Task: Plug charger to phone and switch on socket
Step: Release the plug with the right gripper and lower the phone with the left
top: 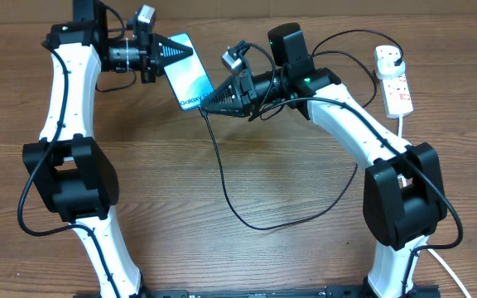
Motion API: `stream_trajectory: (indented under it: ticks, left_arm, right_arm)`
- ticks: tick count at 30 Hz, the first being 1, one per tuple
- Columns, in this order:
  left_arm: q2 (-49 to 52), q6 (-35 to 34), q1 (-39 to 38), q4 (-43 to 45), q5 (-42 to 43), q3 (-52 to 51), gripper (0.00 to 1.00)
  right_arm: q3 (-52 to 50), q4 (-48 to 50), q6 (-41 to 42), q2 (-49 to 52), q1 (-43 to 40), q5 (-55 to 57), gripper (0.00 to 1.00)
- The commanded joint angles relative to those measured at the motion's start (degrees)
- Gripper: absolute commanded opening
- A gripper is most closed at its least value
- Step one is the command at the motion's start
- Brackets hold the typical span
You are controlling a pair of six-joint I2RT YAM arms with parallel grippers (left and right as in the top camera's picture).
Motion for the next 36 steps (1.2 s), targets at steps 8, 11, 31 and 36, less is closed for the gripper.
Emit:
stream_trajectory:
  ticks: [8, 11, 31, 36]
  left_arm:
    - [-0.3, 3.2, -1.0, -0.3, 2.8, 0.8, 0.04]
    - [-0.3, 4.3, -1.0, -0.3, 2.5, 0.8, 0.04]
    - [-0.3, 28.0, -2.3, -14.7, -26.1, 0.7, 0.04]
    - [-0.3, 29.6, -3.0, -13.9, -30.5, -0.8, 0.04]
  right_arm:
    - [0.5, -0.2, -2.3, 0.1, -3.0, 2.6, 0.40]
    - [0.5, -1.2, -3.3, 0.1, -3.9, 2.6, 0.45]
    - [0.5, -20.0, -17.2, 0.1, -6.9, 17.5, 0.56]
    - [0.5, -23.7, -18.3, 0.1, -6.9, 22.3, 0.56]
